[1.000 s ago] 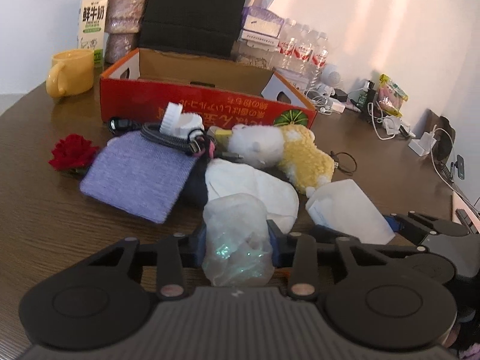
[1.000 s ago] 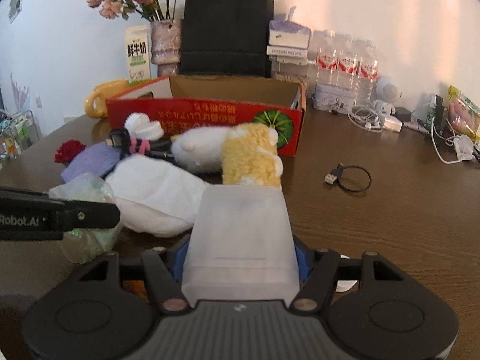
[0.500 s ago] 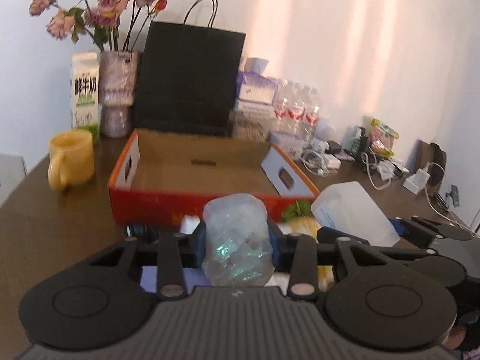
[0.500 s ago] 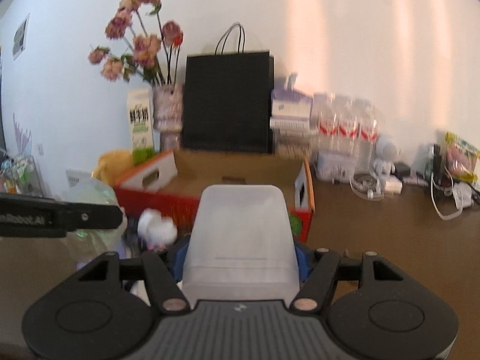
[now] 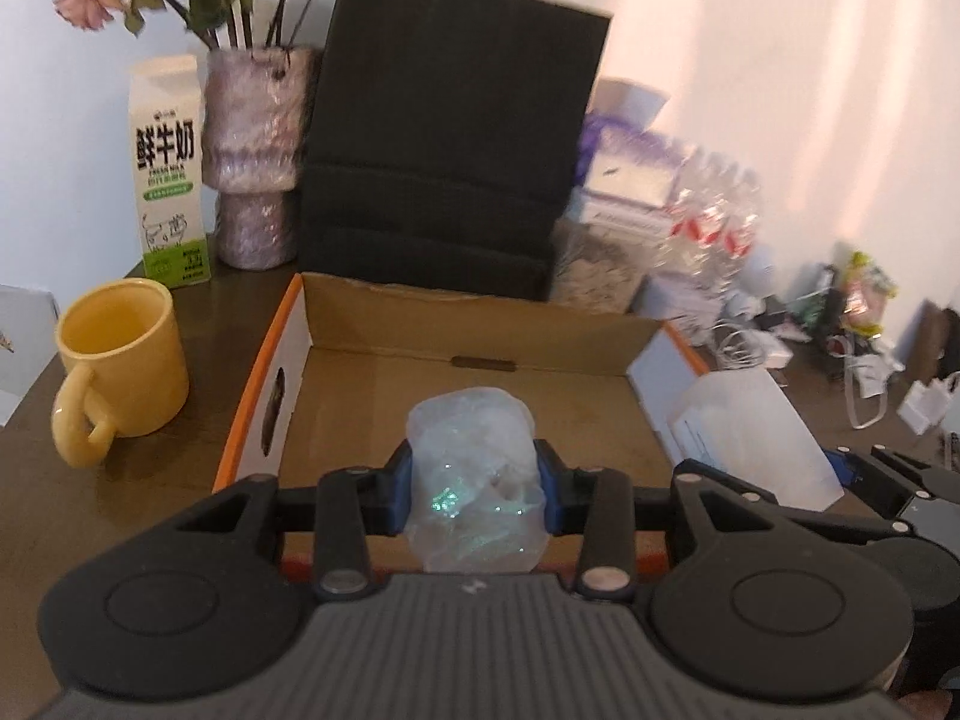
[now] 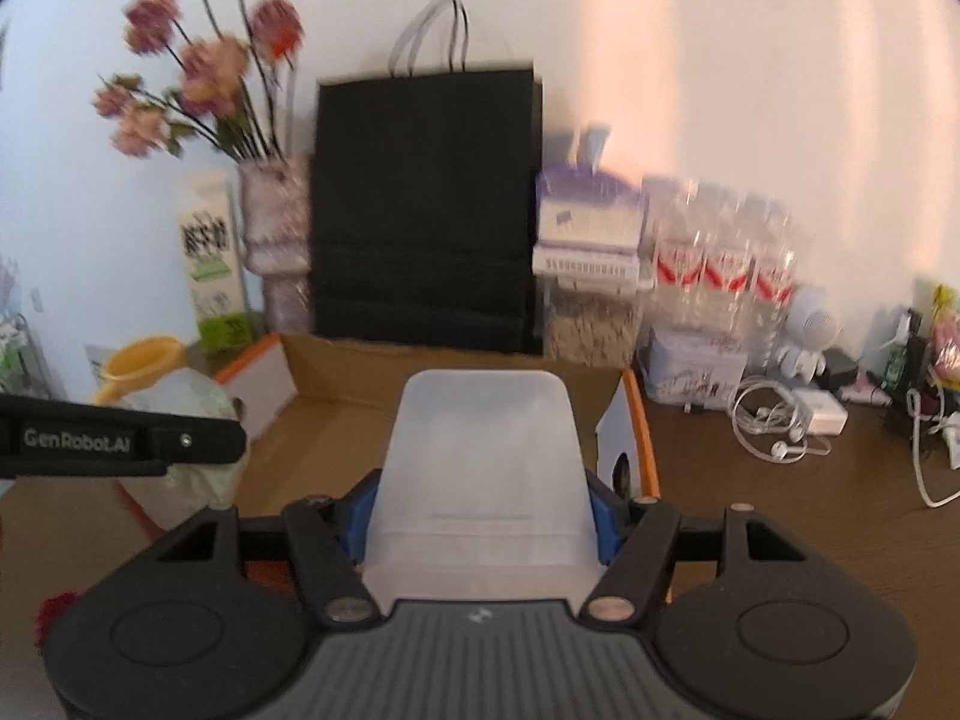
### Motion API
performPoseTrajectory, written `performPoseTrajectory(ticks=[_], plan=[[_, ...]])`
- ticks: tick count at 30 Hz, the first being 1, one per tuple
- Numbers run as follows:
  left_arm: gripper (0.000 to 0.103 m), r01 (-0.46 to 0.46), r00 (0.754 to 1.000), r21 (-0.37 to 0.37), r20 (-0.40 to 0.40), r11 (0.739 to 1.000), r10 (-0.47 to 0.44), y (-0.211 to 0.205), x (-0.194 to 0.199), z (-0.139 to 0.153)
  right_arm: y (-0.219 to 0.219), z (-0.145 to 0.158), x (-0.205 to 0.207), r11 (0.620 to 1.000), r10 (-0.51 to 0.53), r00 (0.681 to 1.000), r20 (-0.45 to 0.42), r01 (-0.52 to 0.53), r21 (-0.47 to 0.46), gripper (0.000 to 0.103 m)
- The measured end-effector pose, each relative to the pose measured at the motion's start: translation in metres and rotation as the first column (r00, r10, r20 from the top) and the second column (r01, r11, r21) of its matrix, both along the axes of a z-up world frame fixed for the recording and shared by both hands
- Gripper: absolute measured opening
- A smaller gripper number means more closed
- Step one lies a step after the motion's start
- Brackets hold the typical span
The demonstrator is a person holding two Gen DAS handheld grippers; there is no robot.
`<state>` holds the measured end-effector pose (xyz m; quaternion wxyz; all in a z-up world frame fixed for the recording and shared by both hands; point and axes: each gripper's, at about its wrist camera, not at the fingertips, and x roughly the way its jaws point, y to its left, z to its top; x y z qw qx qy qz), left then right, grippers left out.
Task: Organize objects
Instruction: 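Carry the bag and box into the cardboard box while both tools open to release, then lift both open tools out of the cardboard box back toward the table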
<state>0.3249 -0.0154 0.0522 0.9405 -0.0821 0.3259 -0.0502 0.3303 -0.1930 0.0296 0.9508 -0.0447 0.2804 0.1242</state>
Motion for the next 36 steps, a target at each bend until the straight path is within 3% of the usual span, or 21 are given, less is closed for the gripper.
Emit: performPoseTrajectory(ticks=[7,16,21,24,26,29,36], plan=[[0.040,-0.025,0.997,0.047,-0.072,0.999,0.028,-0.006,0.048,-0.020,0.012,-0.032,0.064,0.999,-0.013,0.992,-0.129,0.009,-0.032,0.065],[0.043,-0.036,0.989,0.070,-0.140,0.997,0.046,-0.005,0.071,-0.045,0.019,-0.054,0.087,0.997,-0.012,0.976,-0.216,-0.006,-0.082,0.065],[0.054,-0.031,0.988,0.076,-0.146,0.997,0.042,-0.005,0.071,-0.048,0.024,-0.054,0.085,0.994,-0.002,0.975,-0.223,-0.022,-0.108,0.067],[0.069,-0.031,0.989,0.060,-0.140,0.998,0.040,-0.003,0.068,-0.048,0.023,-0.052,0.084,0.995,-0.002,0.976,-0.217,-0.021,-0.102,0.075],[0.088,-0.031,0.991,0.053,-0.132,0.998,0.038,-0.003,0.066,-0.046,0.021,-0.049,0.081,0.995,-0.004,0.978,-0.207,-0.016,-0.095,0.077],[0.099,-0.034,0.995,0.052,-0.094,0.998,0.039,-0.002,0.058,-0.039,0.017,-0.042,0.074,0.996,0.000,0.983,-0.185,-0.016,-0.083,0.084],[0.103,-0.025,0.999,0.044,0.047,0.999,0.023,0.004,0.017,-0.007,0.007,-0.011,0.035,0.998,0.021,0.998,-0.066,-0.025,-0.053,0.087]])
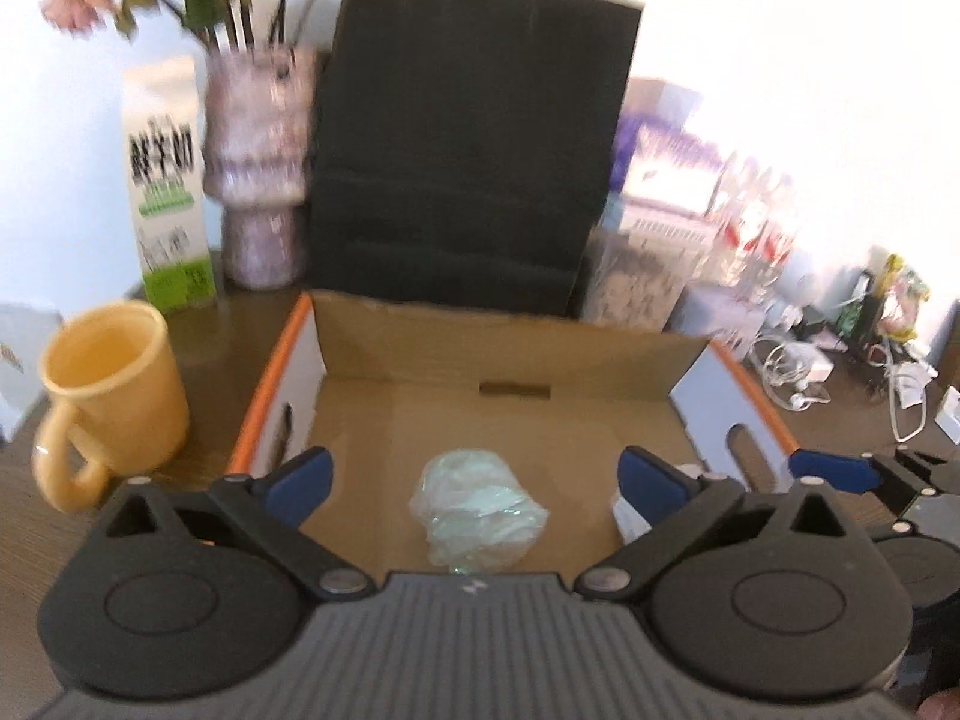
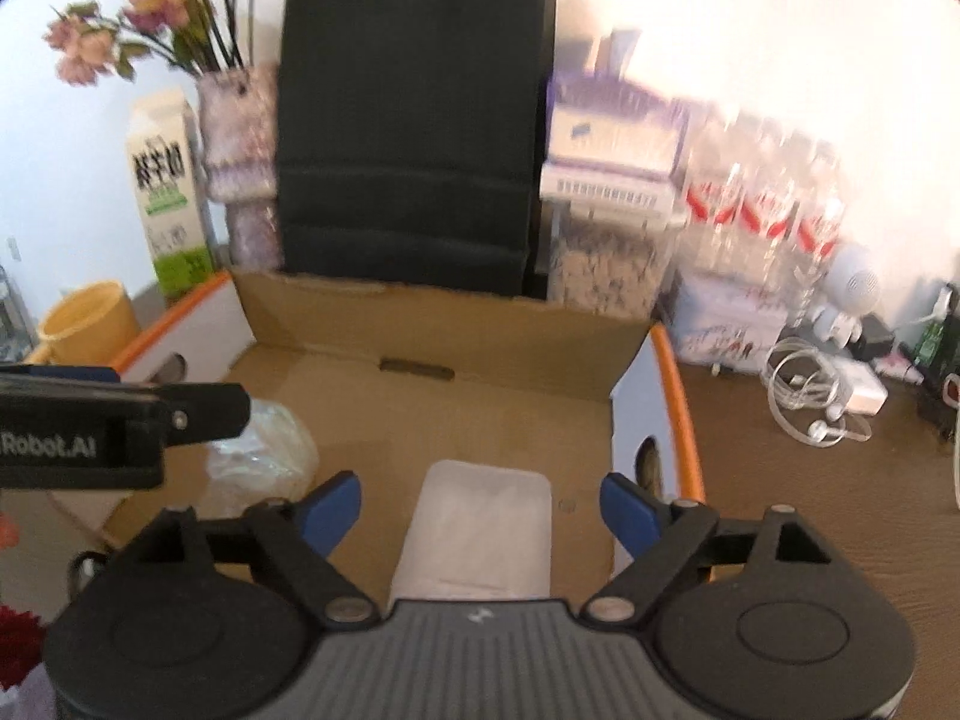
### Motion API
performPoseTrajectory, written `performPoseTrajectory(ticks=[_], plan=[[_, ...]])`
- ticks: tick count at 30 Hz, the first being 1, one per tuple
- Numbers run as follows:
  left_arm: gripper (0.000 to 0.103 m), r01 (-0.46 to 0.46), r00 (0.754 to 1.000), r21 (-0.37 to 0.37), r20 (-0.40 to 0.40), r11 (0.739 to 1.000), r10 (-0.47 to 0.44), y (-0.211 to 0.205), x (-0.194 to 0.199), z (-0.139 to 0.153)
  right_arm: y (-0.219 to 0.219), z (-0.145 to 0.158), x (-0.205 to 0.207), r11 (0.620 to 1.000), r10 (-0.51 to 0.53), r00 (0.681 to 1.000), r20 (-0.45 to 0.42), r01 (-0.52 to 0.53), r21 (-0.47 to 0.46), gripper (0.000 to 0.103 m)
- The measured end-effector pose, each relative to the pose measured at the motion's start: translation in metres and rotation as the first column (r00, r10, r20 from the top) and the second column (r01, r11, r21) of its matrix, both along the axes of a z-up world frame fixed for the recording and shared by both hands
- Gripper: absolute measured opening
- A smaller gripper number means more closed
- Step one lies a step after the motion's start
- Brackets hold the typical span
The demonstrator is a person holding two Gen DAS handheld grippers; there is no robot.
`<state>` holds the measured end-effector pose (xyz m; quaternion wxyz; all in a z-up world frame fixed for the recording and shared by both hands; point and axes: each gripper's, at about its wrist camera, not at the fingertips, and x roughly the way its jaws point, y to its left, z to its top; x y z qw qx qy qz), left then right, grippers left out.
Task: Organize objects
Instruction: 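Lift both open tools out of the cardboard box back toward the table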
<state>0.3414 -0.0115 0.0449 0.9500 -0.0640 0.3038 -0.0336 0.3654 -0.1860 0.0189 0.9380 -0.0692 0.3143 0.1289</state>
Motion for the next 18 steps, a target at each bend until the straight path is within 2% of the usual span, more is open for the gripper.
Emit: performPoseTrajectory(ticks=[3,6,12,18], plan=[[0.103,0.024,0.997,0.014,0.073,1.000,-0.025,0.003,-0.032,0.015,-0.008,0.016,-0.032,1.000,0.021,0.997,0.072,-0.021,0.002,0.092],[0.103,0.033,0.993,0.004,0.114,0.999,-0.034,0.011,-0.065,0.026,-0.018,0.029,-0.068,0.999,0.037,0.991,0.130,-0.039,0.008,0.103],[0.103,0.031,0.985,0.007,0.169,0.999,-0.032,0.022,-0.136,0.031,-0.040,0.040,-0.142,0.998,0.057,0.982,0.178,-0.062,0.021,0.103],[0.103,0.020,0.986,0.009,0.164,1.000,-0.021,0.029,-0.198,0.017,-0.060,0.028,-0.209,0.998,0.047,0.984,0.169,-0.054,0.034,0.103]])
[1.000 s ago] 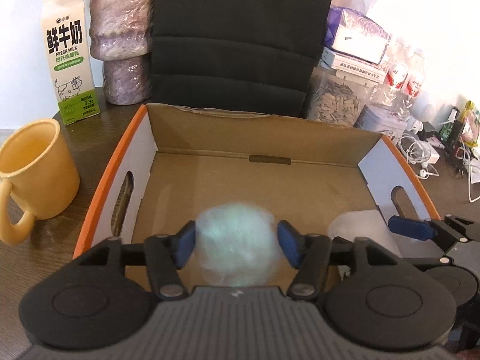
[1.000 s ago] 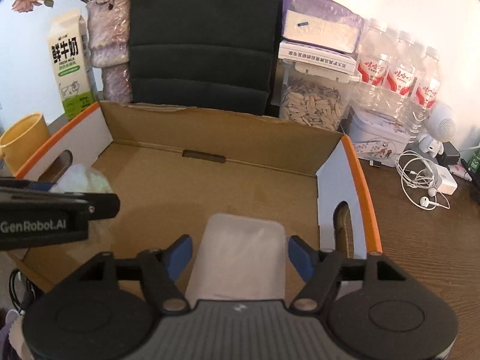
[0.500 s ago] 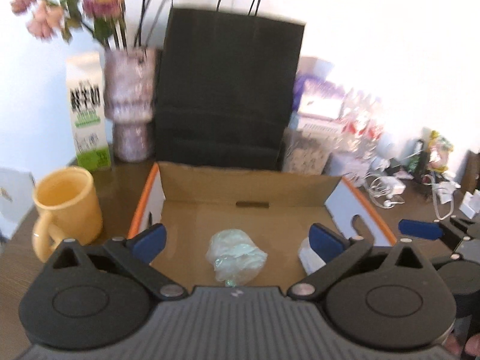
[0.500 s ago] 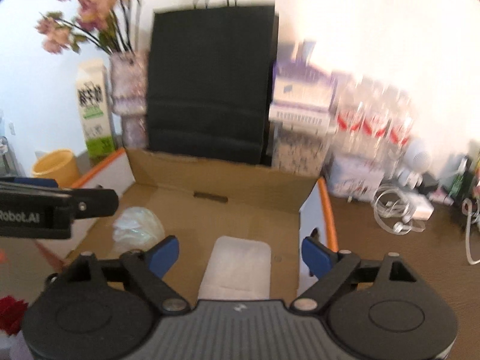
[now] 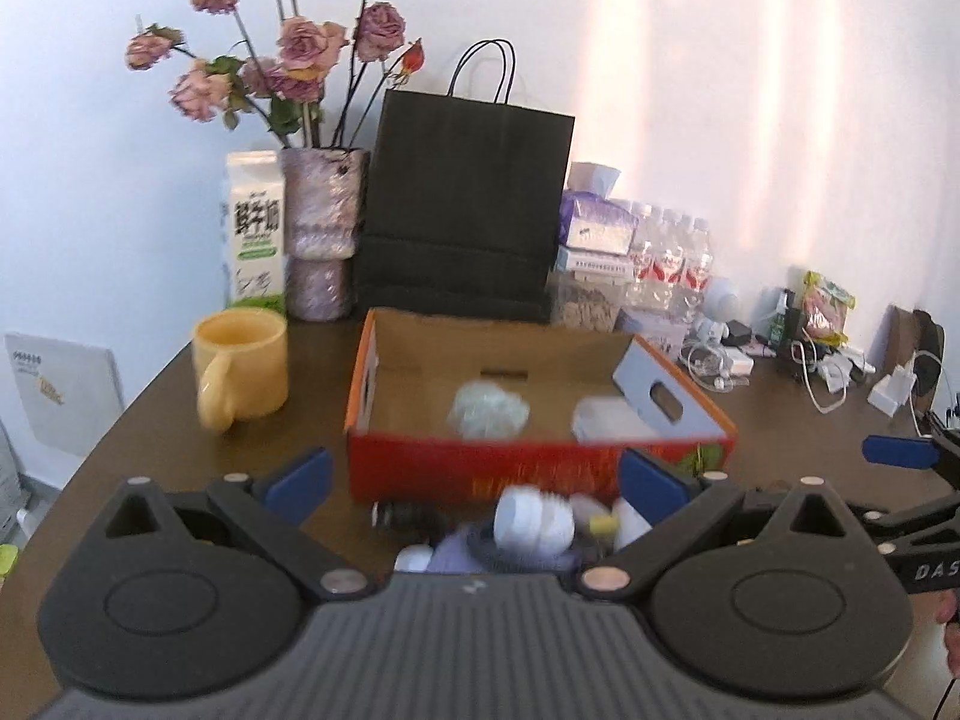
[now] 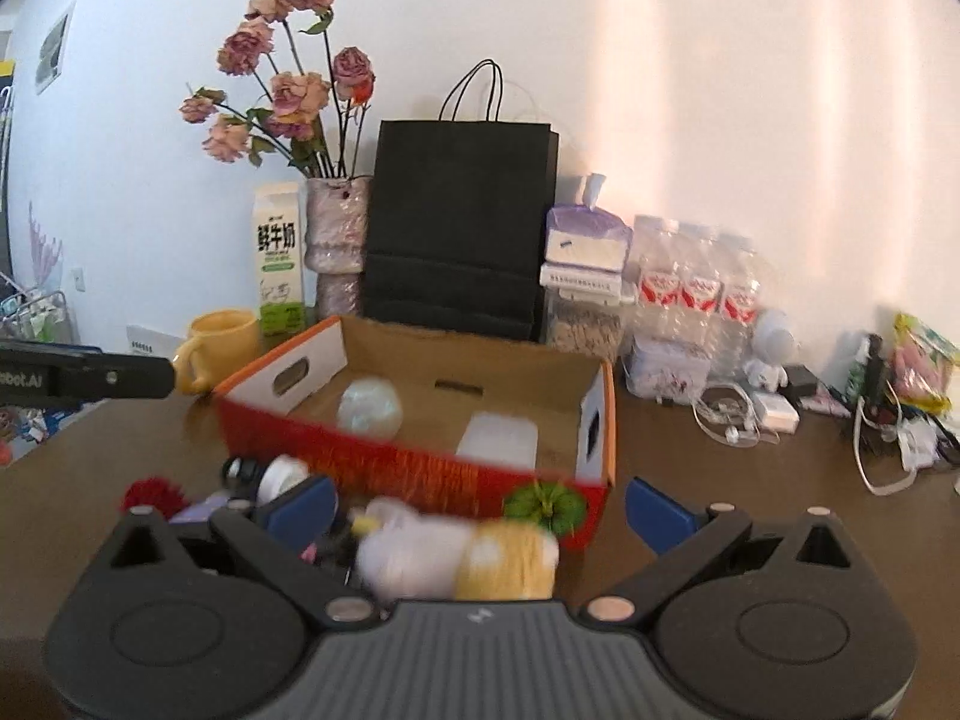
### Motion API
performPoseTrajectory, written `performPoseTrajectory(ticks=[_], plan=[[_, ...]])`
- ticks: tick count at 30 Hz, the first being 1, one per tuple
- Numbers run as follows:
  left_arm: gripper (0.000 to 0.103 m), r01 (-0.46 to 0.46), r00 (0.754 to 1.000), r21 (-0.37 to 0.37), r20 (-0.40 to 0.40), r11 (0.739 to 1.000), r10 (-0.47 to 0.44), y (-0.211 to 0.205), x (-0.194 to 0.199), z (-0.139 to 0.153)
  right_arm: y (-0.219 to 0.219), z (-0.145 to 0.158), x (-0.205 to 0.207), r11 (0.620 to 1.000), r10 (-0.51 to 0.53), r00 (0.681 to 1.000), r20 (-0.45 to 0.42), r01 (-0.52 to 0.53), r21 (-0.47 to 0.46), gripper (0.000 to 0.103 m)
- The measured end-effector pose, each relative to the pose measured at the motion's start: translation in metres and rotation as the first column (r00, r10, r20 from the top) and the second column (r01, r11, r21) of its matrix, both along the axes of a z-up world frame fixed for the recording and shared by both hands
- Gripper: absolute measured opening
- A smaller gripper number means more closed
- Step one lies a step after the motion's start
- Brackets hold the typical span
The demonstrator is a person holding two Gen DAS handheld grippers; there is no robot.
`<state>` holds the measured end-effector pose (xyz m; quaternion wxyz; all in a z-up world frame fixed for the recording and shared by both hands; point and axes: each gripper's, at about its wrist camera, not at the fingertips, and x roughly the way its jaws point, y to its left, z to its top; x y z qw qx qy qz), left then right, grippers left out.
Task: Organize objects
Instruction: 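Lift both open tools out of the cardboard box back toward the table, then grasp the white bottle cap with the right tool while the left tool grasps the orange wrapper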
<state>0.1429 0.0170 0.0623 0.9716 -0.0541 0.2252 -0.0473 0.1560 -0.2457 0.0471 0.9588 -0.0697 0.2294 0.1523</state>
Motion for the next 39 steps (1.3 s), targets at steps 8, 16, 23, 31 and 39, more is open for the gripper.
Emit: performPoseTrajectory(ticks=[8,16,23,31,39], plan=[[0.103,-0.031,0.999,0.024,-0.033,0.999,0.031,0.004,-0.059,-0.026,-0.019,-0.029,-0.065,1.000,-0.025,0.998,-0.050,0.026,0.008,0.103],[0.103,-0.071,0.996,-0.001,-0.061,0.997,0.071,0.004,-0.091,-0.044,-0.025,-0.050,-0.102,0.999,-0.039,0.994,-0.106,0.042,0.025,0.103],[0.103,-0.085,0.992,-0.008,-0.092,0.996,0.084,0.005,-0.097,-0.055,-0.039,-0.067,-0.101,0.995,-0.096,0.986,-0.140,0.099,0.017,0.103],[0.103,-0.090,0.989,-0.006,-0.118,0.996,0.088,-0.006,-0.092,-0.062,-0.059,-0.082,-0.074,0.991,-0.126,0.980,-0.151,0.120,-0.053,0.091],[0.103,-0.066,0.986,-0.004,-0.151,0.998,0.064,-0.033,-0.087,-0.072,-0.081,-0.101,-0.038,0.990,-0.136,0.972,-0.190,0.125,-0.072,0.068]])
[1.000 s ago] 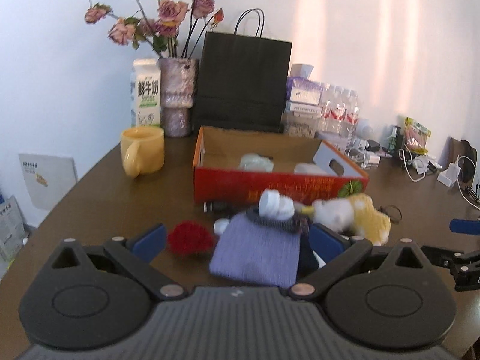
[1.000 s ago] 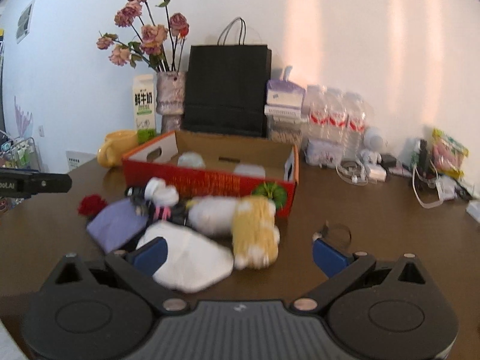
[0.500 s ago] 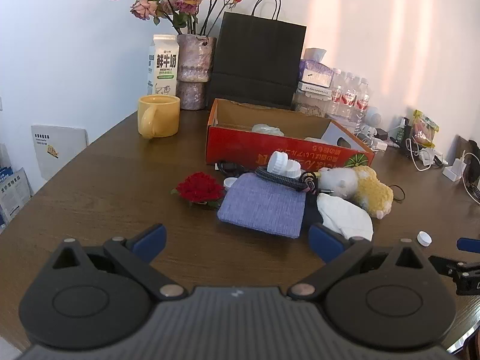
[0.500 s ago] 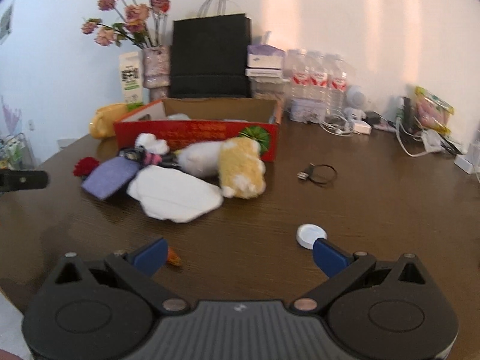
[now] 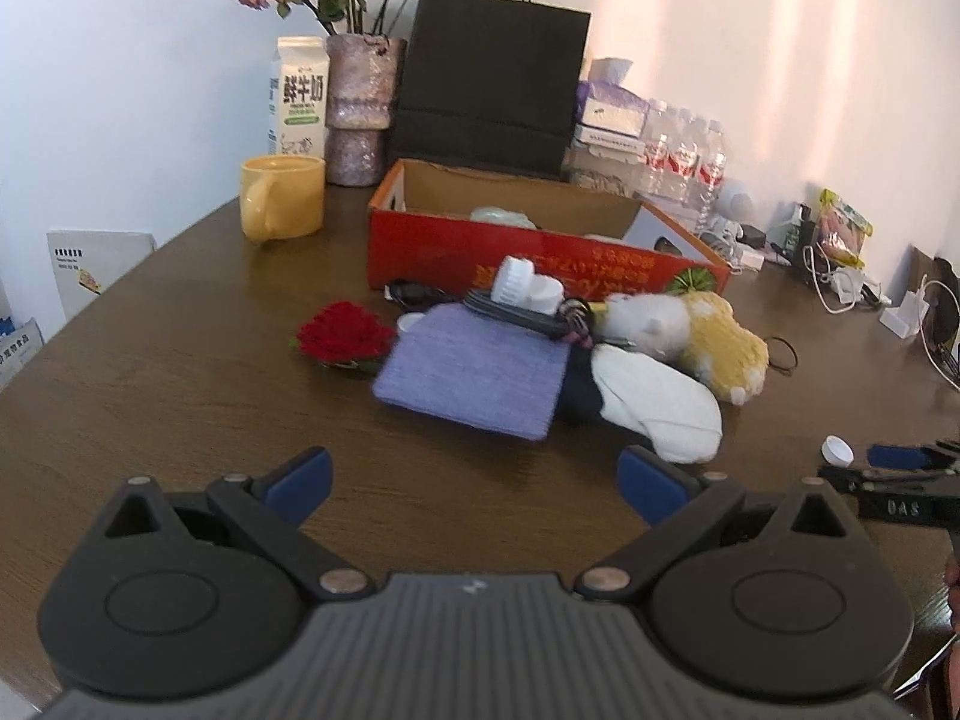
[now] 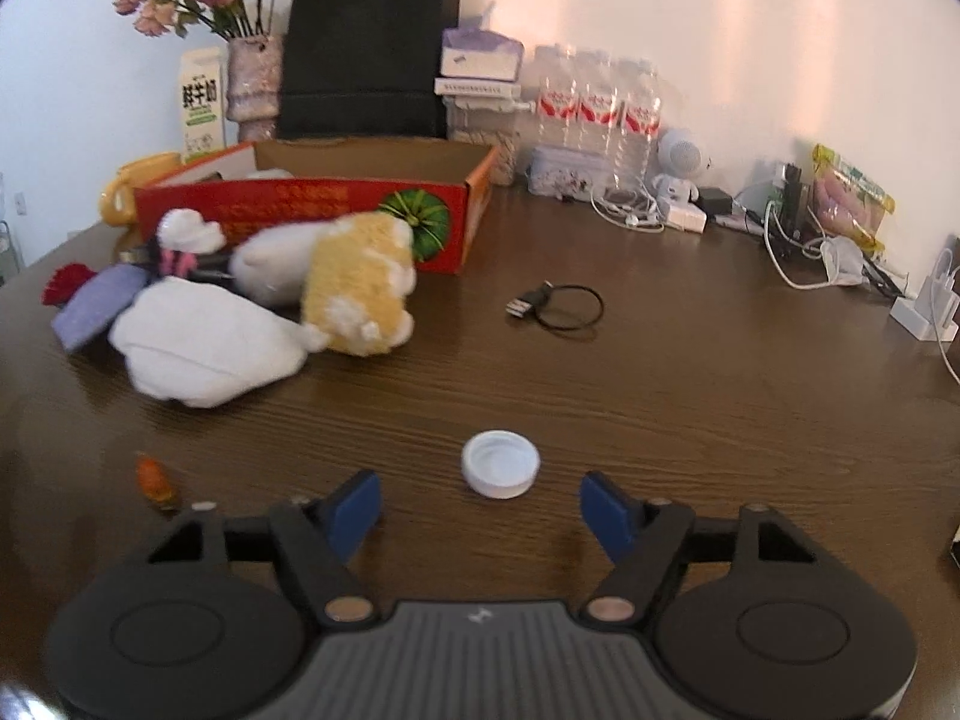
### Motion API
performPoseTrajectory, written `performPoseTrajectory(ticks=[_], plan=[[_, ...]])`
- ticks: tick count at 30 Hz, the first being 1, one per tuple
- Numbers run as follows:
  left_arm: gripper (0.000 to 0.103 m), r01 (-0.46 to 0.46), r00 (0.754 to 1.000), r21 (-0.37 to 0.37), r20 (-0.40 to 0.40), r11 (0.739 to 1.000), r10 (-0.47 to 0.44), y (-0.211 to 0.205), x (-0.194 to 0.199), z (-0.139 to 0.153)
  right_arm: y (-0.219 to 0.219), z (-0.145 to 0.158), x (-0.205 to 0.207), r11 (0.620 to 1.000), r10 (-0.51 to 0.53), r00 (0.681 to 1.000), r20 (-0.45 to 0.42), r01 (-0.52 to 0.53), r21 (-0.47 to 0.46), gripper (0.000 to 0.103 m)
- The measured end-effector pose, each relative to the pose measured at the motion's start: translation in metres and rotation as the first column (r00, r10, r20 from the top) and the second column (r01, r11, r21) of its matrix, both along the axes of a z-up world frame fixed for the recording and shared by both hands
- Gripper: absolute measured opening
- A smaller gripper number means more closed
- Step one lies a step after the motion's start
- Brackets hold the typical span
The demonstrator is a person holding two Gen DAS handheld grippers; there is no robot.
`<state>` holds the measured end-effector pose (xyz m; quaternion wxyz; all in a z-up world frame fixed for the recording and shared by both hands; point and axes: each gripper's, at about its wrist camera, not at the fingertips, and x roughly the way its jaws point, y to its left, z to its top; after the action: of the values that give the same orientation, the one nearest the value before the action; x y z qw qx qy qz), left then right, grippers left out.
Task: Organize objects
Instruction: 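Grasp the white bottle cap with the right tool while the left tool grasps the orange wrapper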
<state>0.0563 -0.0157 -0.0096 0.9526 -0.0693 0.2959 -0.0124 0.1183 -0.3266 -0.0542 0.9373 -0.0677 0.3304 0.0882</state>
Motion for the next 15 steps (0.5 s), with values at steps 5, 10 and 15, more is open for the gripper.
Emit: performPoseTrajectory(ticks=[5,10,15], plan=[[0.103,-0.007,1.000,-0.002,-0.014,1.000,0.007,-0.014,0.002,-0.003,-0.004,0.000,0.010,0.999,0.031,1.000,0.003,-0.031,0.014,0.039],[0.103,-0.015,1.000,-0.013,-0.023,1.000,0.015,-0.031,0.003,-0.005,-0.004,0.000,0.011,0.994,0.105,0.995,-0.003,-0.104,0.043,0.027],[0.103,-0.005,0.999,-0.041,-0.043,0.999,0.004,-0.056,0.006,-0.008,0.002,0.007,0.012,0.983,0.183,0.983,-0.001,-0.183,0.035,0.027]])
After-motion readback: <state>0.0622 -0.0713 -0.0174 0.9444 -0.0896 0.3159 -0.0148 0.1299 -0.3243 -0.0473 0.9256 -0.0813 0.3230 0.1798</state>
